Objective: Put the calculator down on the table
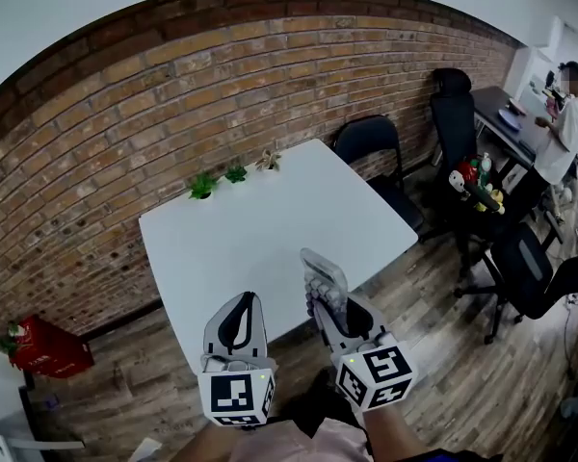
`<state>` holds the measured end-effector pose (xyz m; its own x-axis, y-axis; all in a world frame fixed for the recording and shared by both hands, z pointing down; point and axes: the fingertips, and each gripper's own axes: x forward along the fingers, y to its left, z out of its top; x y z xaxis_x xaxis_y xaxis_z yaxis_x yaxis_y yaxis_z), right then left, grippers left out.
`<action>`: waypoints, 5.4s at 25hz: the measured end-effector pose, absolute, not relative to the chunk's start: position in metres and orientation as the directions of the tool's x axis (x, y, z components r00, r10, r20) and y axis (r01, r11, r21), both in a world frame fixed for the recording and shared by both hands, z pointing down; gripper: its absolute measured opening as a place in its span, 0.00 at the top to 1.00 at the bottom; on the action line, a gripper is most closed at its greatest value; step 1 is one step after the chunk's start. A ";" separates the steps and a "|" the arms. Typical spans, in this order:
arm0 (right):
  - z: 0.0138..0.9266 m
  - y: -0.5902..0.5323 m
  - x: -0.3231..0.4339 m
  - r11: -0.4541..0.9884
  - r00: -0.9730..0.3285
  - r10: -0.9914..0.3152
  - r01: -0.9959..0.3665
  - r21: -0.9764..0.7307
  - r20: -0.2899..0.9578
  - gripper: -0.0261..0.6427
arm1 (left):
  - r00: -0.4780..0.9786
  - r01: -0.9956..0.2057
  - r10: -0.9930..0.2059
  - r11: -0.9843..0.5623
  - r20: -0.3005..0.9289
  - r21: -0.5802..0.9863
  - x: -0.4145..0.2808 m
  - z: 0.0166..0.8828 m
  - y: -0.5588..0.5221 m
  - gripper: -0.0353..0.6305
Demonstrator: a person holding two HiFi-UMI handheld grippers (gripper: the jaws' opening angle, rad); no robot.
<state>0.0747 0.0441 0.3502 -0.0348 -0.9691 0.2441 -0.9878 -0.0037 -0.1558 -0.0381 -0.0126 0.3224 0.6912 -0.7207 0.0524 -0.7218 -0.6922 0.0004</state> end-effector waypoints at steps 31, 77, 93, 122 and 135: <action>0.367 -0.203 0.196 0.370 -0.426 -0.867 -0.898 -0.238 0.259 0.76 | 0.325 -0.937 -0.942 -0.332 0.078 -0.105 0.058 0.317 -0.209 0.91; 0.556 -0.269 0.111 0.294 -0.495 -0.576 -0.868 -0.401 0.651 0.76 | 0.231 -0.973 -0.919 -0.225 0.320 0.057 -0.024 0.446 -0.291 0.91; 0.575 -0.276 0.107 0.207 -0.473 -0.548 -0.876 -0.437 0.690 0.75 | 0.246 -0.969 -0.907 -0.235 0.341 0.072 -0.038 0.461 -0.303 0.91; 0.588 -0.278 0.128 0.253 -0.348 -0.556 -0.936 -0.246 0.755 0.43 | 0.285 -0.958 -0.897 -0.279 0.338 0.066 -0.023 0.462 -0.310 0.91; 0.560 -0.276 0.135 0.266 -0.349 -0.621 -0.936 -0.229 0.702 0.40 | 0.288 -0.957 -0.913 -0.286 0.288 0.050 -0.013 0.436 -0.298 0.91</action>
